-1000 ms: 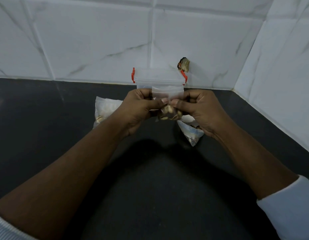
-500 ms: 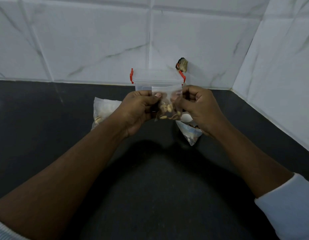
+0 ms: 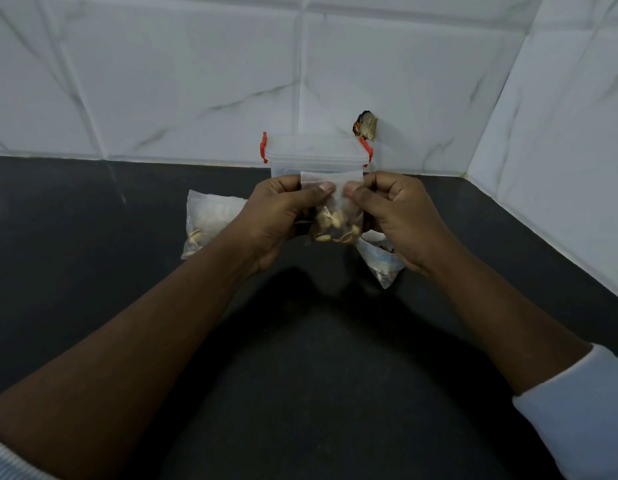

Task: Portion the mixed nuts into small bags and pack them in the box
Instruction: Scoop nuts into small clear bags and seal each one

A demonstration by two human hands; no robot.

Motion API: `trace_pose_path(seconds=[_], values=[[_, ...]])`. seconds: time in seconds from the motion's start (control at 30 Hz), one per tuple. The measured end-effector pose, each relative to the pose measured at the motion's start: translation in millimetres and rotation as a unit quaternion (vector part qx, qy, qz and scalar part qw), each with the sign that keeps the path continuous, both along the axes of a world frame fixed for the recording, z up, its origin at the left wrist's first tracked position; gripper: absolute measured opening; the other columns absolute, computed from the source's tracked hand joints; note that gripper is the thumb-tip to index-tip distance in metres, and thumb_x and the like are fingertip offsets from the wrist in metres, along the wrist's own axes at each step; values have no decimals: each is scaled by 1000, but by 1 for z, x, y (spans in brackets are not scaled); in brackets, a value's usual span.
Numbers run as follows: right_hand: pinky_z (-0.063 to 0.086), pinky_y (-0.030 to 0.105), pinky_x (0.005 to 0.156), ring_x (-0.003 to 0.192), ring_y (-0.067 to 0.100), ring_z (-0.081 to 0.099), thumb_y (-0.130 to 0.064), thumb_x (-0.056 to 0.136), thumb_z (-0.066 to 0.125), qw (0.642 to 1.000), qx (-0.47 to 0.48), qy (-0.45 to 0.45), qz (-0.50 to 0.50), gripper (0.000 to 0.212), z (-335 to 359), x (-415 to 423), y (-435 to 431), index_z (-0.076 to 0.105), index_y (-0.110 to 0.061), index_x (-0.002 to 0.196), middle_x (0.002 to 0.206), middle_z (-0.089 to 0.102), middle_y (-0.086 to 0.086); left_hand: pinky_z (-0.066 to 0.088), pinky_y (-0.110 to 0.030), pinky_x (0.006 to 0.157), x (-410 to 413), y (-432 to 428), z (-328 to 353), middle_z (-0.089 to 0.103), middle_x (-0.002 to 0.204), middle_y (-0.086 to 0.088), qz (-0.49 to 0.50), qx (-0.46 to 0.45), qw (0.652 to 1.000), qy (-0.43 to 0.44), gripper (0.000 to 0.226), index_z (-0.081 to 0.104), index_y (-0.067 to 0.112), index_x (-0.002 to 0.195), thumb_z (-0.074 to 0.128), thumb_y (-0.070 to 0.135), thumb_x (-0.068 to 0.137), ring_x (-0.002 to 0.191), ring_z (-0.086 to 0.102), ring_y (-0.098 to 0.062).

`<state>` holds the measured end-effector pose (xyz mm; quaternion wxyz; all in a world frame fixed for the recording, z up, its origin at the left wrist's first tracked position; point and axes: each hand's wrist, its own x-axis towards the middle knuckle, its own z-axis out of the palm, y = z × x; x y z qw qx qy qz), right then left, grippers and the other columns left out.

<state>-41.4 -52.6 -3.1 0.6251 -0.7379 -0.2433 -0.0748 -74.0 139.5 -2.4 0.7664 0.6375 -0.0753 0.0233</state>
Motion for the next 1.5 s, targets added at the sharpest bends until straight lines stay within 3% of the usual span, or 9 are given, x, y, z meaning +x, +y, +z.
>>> trace_pose_path(seconds=[0.1,0.2,0.37,0.53,0.73,1.03,1.2,1.37,1.5], values=[[60,39,66,74,30,66,-18,101,65,999,31,26,-2,21,0,-1,2,69,-1,89,84,66,27,59,-32,67,0,-1,-2,78,96,-11,-1,11,1000,-3,18,74,4,110,68,13,96,80,74,-20],[59,39,69,76,28,66,-14,100,66,998,47,45,5,15,2,-1,3,68,-13,85,84,68,15,62,-36,74,2,0,-4,78,102,-14,4,24,1000,-7,20,73,2,112,68,14,96,87,75,-25],[61,43,71,74,22,67,-9,101,60,994,72,84,14,18,6,-4,4,68,-12,84,78,69,8,63,-36,74,2,-3,-5,78,92,-10,23,8,1000,-17,19,73,4,103,64,19,99,80,74,-22],[59,36,64,68,17,67,-7,101,59,994,65,82,1,19,6,-5,4,66,-8,84,74,69,4,62,-38,74,2,-5,-5,77,91,-13,38,-4,999,-2,24,74,3,99,60,23,102,77,74,-23],[59,35,63,68,22,70,-6,98,65,996,60,59,-4,14,7,-6,3,68,-5,85,73,72,7,61,-45,84,6,-3,-8,75,102,-25,70,-17,997,-3,24,75,-3,103,66,18,98,86,72,-33],[59,51,76,78,35,64,-9,99,64,995,68,74,20,12,5,-5,4,68,-7,88,80,70,11,62,-35,74,4,-2,-7,77,87,-13,57,5,998,-38,18,76,2,96,66,17,98,77,73,-21],[54,30,67,68,16,60,-7,101,59,999,10,37,14,15,2,-4,6,67,-5,89,72,66,3,60,-43,80,-1,-5,-5,76,90,-16,25,-7,1000,-18,21,77,2,90,68,21,95,81,72,-32],[51,33,68,69,18,59,-8,101,59,1000,-26,4,11,16,3,-4,5,67,-6,89,71,68,2,60,-47,82,1,-4,-8,75,98,-23,3,25,999,-20,28,70,-8,103,70,18,94,86,73,-35],[50,32,66,70,22,59,-9,102,60,999,-45,-15,7,15,3,-6,7,66,-1,91,73,64,19,62,-44,78,3,-3,-11,75,95,-23,11,50,998,-37,21,70,-7,100,72,13,92,83,73,-32]])
